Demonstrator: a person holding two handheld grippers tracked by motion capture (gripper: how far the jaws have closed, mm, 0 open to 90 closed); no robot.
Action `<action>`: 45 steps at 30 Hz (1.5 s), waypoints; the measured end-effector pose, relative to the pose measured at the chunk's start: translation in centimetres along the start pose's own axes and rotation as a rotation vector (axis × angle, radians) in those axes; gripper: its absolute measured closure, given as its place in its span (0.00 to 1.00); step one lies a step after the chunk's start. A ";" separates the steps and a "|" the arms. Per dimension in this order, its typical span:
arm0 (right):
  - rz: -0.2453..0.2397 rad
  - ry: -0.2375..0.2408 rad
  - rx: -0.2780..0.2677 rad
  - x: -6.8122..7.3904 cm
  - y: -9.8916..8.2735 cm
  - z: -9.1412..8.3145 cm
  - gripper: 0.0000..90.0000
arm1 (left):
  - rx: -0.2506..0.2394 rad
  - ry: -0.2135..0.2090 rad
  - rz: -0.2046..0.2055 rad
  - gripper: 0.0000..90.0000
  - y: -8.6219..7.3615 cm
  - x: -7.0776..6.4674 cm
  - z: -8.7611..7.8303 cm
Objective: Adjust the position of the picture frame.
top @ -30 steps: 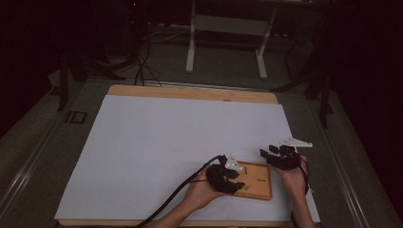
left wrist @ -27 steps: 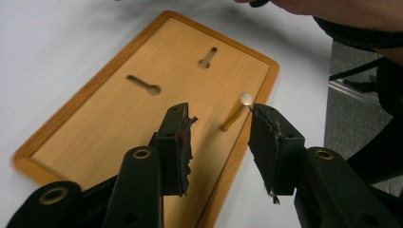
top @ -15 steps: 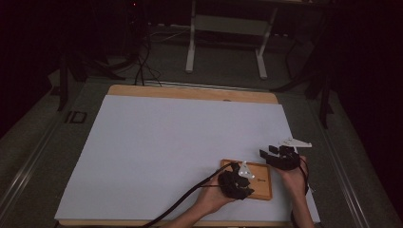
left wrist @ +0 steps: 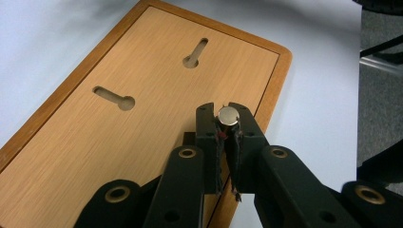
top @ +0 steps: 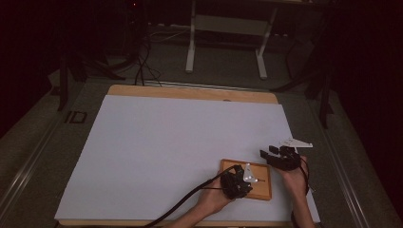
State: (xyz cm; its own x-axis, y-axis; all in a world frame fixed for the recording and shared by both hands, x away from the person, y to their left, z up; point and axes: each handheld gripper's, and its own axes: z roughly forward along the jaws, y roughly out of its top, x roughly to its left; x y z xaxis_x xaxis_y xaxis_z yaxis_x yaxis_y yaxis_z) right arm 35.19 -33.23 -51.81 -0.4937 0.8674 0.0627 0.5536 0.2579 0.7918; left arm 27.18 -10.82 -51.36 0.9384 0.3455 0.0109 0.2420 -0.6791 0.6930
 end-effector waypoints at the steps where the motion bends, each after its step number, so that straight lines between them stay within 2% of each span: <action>1: 0.001 0.000 -0.001 0.0 0.0 0.0 0.54 | 0.004 0.000 -0.001 0.94 -0.1 0.1 -0.1; 11: -0.002 0.006 0.002 0.1 0.0 0.1 0.54 | -0.019 0.008 -0.059 0.94 -1.1 1.8 -2.2; 21: -0.014 0.016 0.011 0.4 0.1 0.3 0.54 | -0.034 0.054 -0.130 0.94 -2.9 4.1 -5.0; 27: -0.015 0.017 0.013 0.5 0.1 0.3 0.54 | -0.006 0.088 -0.154 0.94 -3.9 5.3 -6.4; 28: -0.018 0.019 0.015 0.5 0.1 0.3 0.54 | 0.015 0.106 -0.164 0.94 -4.4 6.1 -7.1; 32: -0.018 0.021 0.016 0.6 0.1 0.4 0.54 | 0.042 0.138 -0.181 0.94 -5.2 7.4 -8.2; 36: -0.019 0.021 0.017 0.6 0.1 0.4 0.54 | 0.052 0.171 -0.183 0.94 -5.5 8.4 -9.4; 41: -0.021 0.022 0.020 0.7 0.1 0.6 0.54 | 0.056 0.171 -0.149 0.94 -4.9 9.4 -10.6; 45: -0.020 0.024 0.021 0.7 0.1 0.6 0.54 | 0.052 0.185 -0.112 0.95 -4.3 9.7 -10.8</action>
State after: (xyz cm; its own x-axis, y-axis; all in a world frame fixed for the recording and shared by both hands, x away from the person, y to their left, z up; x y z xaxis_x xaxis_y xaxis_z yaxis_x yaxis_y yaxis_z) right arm 35.28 -32.34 -52.05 -0.5208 0.8515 0.0613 0.5571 0.2846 0.7802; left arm 32.62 2.46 -46.40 0.8447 0.5305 0.0711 0.3593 -0.6605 0.6593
